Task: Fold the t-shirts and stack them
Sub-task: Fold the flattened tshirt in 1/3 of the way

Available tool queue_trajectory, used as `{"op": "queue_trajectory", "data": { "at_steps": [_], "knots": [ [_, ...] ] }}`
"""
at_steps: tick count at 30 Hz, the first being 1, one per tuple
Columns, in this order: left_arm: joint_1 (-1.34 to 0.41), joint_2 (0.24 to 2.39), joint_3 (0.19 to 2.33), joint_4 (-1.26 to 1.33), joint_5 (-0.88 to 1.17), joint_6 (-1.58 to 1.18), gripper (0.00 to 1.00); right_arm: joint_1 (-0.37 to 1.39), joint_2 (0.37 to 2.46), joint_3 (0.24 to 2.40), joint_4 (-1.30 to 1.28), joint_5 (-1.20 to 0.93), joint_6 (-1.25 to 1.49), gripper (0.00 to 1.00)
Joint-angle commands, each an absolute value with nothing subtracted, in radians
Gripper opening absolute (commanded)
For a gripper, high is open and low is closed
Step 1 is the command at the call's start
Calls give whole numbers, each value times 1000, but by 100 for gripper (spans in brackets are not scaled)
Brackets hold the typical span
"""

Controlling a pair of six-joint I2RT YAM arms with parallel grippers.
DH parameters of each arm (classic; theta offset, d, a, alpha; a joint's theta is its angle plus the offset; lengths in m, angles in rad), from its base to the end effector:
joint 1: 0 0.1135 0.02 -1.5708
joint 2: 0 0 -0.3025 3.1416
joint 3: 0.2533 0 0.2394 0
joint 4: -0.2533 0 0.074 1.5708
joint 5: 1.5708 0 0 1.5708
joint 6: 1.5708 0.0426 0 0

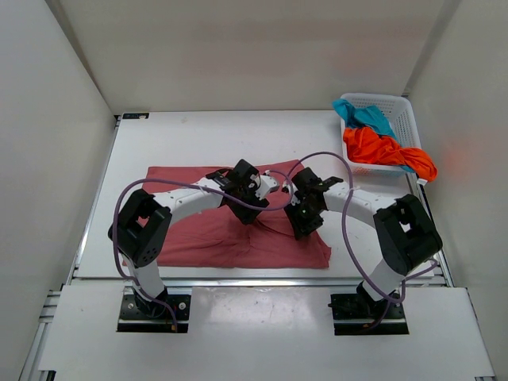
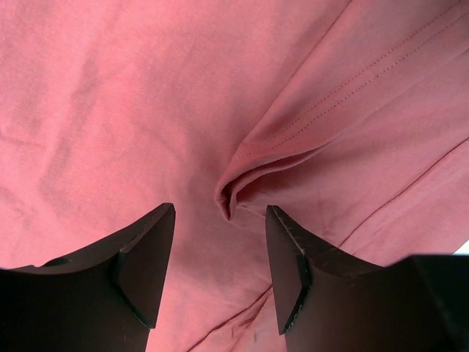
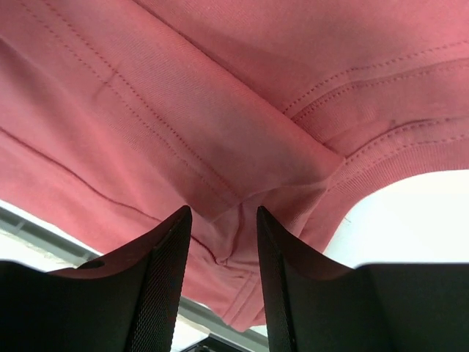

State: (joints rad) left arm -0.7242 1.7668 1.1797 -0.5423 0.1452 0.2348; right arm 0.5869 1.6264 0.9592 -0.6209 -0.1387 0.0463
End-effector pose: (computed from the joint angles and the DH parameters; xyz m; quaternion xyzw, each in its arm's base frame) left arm 0.2616 -0.2396 0.2268 0.4631 0.8561 -0.1216 0.1947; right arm 0.2369 0.1646 0.2077 -0.2731 0.9492 0.1089 0.1122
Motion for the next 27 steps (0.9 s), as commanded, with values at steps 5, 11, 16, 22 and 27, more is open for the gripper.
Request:
{"op": "queue_trajectory", "data": {
  "at_steps": [5, 11, 16, 22, 27],
  "knots": [
    [-724, 1730, 1169, -515, 127, 219, 61, 612, 1652, 992, -600, -95, 31, 42],
    [-733, 1752, 1169, -506, 126, 213, 49, 606, 1655, 1006, -584, -92, 54, 30],
    [-732, 1770, 1167, -503, 118, 206, 36, 610, 1666, 1023, -580, -100, 60, 22],
    [-726, 1764, 1167, -502, 132, 201, 20, 609, 1681, 1037, -581, -123, 61, 0],
    [-710, 1770, 1166, -502, 106, 199, 10, 571, 1681, 1078, -595, -155, 66, 0]
  ]
}}
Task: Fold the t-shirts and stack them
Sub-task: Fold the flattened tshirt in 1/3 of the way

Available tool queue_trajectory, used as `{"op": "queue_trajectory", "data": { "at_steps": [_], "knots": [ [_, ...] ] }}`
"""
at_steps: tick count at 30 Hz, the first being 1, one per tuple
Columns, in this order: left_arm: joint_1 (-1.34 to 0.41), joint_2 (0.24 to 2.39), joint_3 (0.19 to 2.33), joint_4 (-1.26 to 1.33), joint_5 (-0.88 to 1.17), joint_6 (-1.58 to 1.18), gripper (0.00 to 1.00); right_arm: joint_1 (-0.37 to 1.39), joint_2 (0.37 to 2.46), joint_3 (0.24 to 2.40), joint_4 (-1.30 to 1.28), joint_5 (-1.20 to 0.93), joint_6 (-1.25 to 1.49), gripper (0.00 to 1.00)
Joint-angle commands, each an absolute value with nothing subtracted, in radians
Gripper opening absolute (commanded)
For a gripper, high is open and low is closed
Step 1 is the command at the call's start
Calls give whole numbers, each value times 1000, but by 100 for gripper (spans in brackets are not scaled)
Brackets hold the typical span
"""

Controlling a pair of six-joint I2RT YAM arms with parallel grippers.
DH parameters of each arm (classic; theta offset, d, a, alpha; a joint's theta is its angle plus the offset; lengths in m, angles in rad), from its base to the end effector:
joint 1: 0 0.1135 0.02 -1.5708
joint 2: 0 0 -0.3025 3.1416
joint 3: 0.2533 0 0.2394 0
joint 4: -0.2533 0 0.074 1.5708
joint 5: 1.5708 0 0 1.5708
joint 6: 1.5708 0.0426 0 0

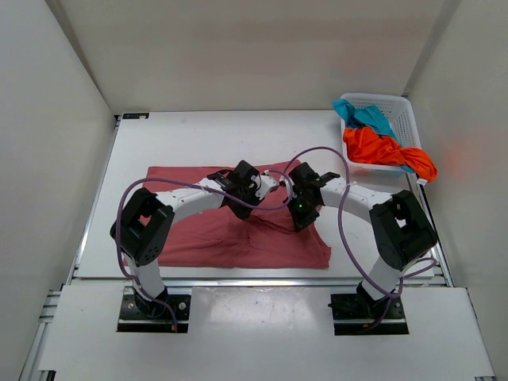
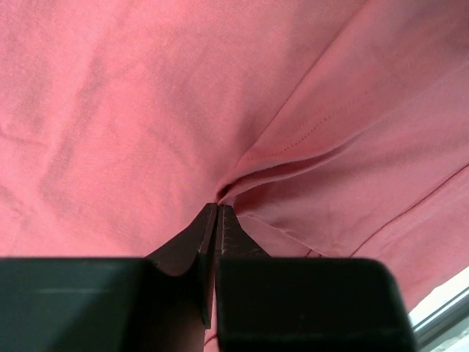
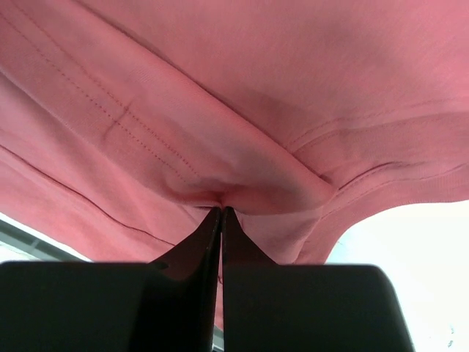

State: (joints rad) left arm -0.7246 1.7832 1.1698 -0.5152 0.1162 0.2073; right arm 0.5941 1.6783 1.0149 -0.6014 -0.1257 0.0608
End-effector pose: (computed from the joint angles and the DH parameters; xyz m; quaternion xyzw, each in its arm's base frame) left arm 0.2645 -0.2407 0.2197 0.4490 0.8645 -0.1108 0.1972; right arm 0.2514 0.1763 0.2079 -0.2691 0.9490 0.1077 0.1241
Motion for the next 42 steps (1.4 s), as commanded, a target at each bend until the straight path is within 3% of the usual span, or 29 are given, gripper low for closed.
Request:
{"op": "queue_trajectory", "data": {
  "at_steps": [1, 11, 13, 14, 17, 20, 26, 33, 42],
  "knots": [
    [-713, 1778, 1169, -500, 98, 199, 9, 563, 1683, 1087, -589, -163, 66, 0],
    [-698, 1778, 1155, -505, 80, 192, 11, 534, 1788, 1203, -581, -150, 48, 0],
    [-696, 1782, 1147, -505, 71, 189, 14, 516, 1812, 1229, -583, -143, 55, 11],
    [-695, 1781, 1152, -503, 63, 195, 18, 517, 1821, 1239, -583, -137, 63, 20],
    [-692, 1773, 1155, -502, 35, 189, 36, 491, 1833, 1276, -587, -104, 84, 32],
    [-686, 1770, 1161, -505, 8, 186, 58, 466, 1819, 1311, -594, -60, 113, 37],
    [-652, 1721, 1213, -546, 2, 187, 75, 416, 1720, 1313, -630, -26, 187, 42],
    [-487, 1516, 1145, -646, -54, 250, 90, 359, 1507, 1076, -807, -92, 270, 51],
    [-46, 1272, 859, -750, -193, 337, 93, 344, 1204, 654, -756, -297, 474, 65]
  ]
}}
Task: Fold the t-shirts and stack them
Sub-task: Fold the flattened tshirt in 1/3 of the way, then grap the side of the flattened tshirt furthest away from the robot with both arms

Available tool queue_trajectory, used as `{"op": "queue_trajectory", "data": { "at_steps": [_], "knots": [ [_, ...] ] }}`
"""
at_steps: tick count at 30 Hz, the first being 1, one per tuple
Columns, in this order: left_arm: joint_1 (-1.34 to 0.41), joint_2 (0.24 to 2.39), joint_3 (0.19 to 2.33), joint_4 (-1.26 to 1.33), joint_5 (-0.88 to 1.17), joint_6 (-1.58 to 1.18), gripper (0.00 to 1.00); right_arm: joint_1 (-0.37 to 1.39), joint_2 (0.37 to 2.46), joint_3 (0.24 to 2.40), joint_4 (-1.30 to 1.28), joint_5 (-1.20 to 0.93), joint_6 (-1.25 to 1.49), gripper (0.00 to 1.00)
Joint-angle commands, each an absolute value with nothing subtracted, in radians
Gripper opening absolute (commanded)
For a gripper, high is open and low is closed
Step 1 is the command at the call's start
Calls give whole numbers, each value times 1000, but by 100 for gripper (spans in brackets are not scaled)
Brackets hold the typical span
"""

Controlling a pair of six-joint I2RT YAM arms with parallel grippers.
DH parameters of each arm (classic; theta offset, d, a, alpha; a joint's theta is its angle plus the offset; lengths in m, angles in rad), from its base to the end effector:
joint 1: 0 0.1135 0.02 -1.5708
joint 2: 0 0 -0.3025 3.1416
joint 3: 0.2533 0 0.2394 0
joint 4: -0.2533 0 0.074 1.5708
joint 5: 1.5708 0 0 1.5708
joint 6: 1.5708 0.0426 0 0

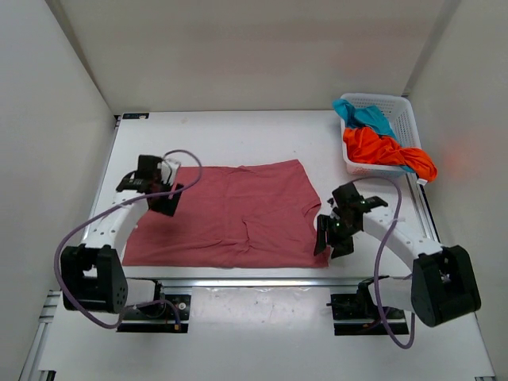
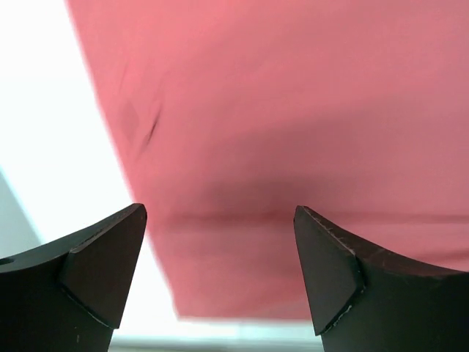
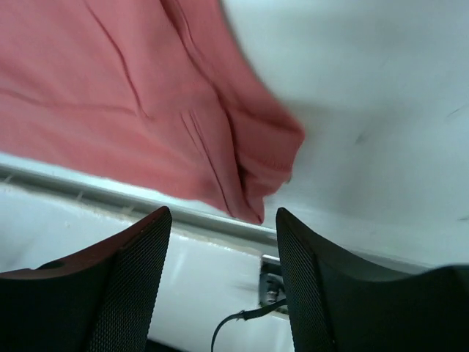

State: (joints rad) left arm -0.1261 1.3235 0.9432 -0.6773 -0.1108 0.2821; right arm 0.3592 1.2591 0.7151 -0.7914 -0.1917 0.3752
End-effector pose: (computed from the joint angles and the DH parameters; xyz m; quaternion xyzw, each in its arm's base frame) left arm 0.2392 -0.0256 0.2751 0.1820 0.9486 0.0731 0.2485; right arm 0.1690 0.0721 0.2202 -0.0033 0.9886 0.1307 0.0750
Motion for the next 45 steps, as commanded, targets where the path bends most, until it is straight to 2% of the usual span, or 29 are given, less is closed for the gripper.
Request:
{"op": "queue_trajectory", "data": {
  "at_steps": [1, 5, 10, 12, 14, 15, 17, 18, 21, 23, 24, 26, 30, 32, 33, 34, 36, 38, 40, 45],
  "knots": [
    [-14, 1244, 810, -736, -242, 372, 93, 350, 1203, 640, -712, -328, 469, 65],
    [73, 1174, 654, -658, -356, 460, 92, 342, 1213, 585, -649, -330, 470, 63],
    [146, 1153, 583, -621, -359, 515, 95, 333, 1296, 580, -603, -337, 454, 56],
    [137, 1151, 569, -617, -367, 514, 95, 336, 1324, 584, -585, -330, 439, 51],
    [129, 1146, 552, -609, -374, 520, 91, 321, 1342, 580, -597, -333, 430, 29],
    [138, 1147, 548, -603, -368, 523, 86, 307, 1339, 577, -588, -330, 431, 16],
    [129, 1138, 532, -585, -365, 544, 63, 287, 1316, 555, -595, -350, 439, 0],
    [127, 1140, 519, -580, -388, 554, 56, 266, 1312, 546, -601, -350, 442, 0],
    [114, 1129, 525, -594, -377, 578, 17, 255, 1256, 575, -661, -322, 460, 0],
    [104, 1126, 535, -642, -364, 597, 1, 235, 1241, 601, -734, -296, 480, 0],
    [107, 1117, 544, -676, -347, 610, 0, 213, 1236, 601, -788, -307, 477, 0],
    [109, 1105, 563, -731, -309, 627, 0, 177, 1244, 594, -851, -321, 479, 0],
    [98, 1084, 587, -808, -305, 638, 0, 236, 1281, 626, -954, -328, 494, 0],
    [100, 1081, 594, -828, -299, 644, 0, 238, 1296, 618, -966, -340, 483, 10],
    [101, 1084, 600, -842, -302, 646, 0, 227, 1298, 627, -965, -351, 482, 24],
    [110, 1088, 601, -841, -304, 647, 4, 227, 1290, 633, -966, -332, 485, 35],
    [107, 1085, 617, -850, -310, 637, 12, 201, 1276, 685, -989, -302, 460, 43],
    [120, 1086, 667, -861, -304, 618, 23, 180, 1276, 766, -1014, -282, 419, 44],
    [136, 1091, 731, -855, -270, 595, 41, 190, 1331, 936, -1049, -252, 370, 42],
    [140, 1143, 949, -721, -170, 462, 52, 265, 1581, 1399, -1106, -207, 276, 38]
  ]
}}
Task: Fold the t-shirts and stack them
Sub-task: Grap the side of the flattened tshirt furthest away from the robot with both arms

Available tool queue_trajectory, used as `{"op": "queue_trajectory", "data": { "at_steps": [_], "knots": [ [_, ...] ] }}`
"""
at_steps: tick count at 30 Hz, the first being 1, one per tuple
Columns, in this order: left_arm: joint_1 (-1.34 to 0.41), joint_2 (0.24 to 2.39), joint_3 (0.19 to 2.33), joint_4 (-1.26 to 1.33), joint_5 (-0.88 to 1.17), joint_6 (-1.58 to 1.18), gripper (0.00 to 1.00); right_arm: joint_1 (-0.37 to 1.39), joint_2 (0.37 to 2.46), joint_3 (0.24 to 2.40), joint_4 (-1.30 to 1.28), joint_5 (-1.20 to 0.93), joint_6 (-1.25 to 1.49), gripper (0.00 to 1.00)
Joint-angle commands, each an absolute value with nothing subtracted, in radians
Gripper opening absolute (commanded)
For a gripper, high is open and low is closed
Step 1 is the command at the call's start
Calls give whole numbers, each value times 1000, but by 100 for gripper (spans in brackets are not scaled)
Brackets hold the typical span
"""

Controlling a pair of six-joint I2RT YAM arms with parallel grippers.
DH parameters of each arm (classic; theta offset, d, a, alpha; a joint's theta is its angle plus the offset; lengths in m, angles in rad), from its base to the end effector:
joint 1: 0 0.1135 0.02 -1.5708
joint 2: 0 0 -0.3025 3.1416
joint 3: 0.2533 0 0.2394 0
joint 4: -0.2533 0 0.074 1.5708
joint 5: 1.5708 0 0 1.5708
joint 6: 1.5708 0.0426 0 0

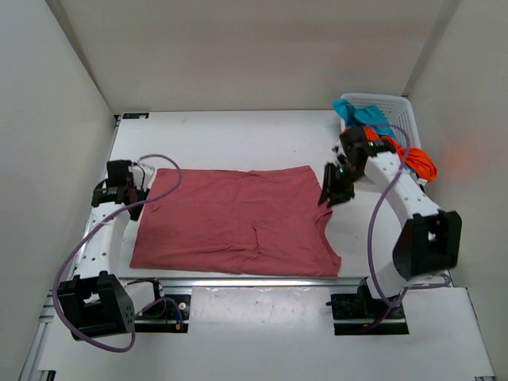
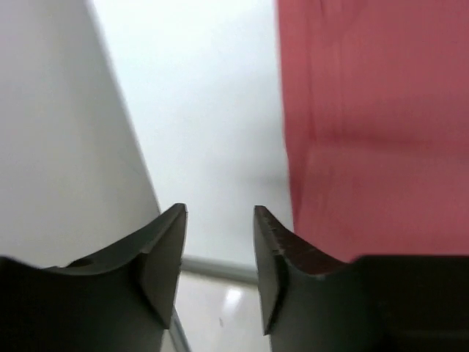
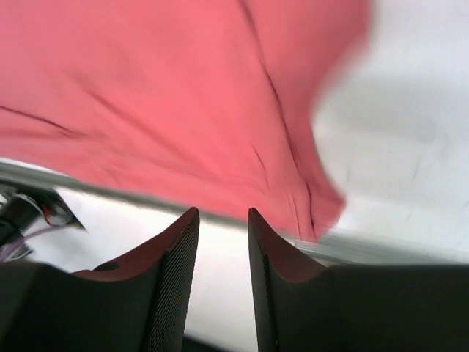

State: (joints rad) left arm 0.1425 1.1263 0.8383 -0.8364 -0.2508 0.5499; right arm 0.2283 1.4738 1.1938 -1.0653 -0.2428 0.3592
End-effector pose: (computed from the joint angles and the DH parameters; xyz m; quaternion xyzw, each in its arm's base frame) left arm 0.1756 0.0359 0.2743 0.1686 0.9531 0.1893 0.1652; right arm 0.2469 0.0679 0.2958 0.0509 0.9851 0.1475 0.0721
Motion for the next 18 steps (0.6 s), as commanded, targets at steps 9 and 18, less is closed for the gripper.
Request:
{"op": "queue_trajectory", "data": {
  "at_steps": [9, 18],
  "knots": [
    [97, 1502, 1208, -425, -17, 209, 65, 224, 2219, 2228, -1166, -219, 271, 41],
    [78, 1841, 1425, -364, -67, 149, 69, 179, 2556, 2646, -1167, -107, 322, 52]
  ]
}}
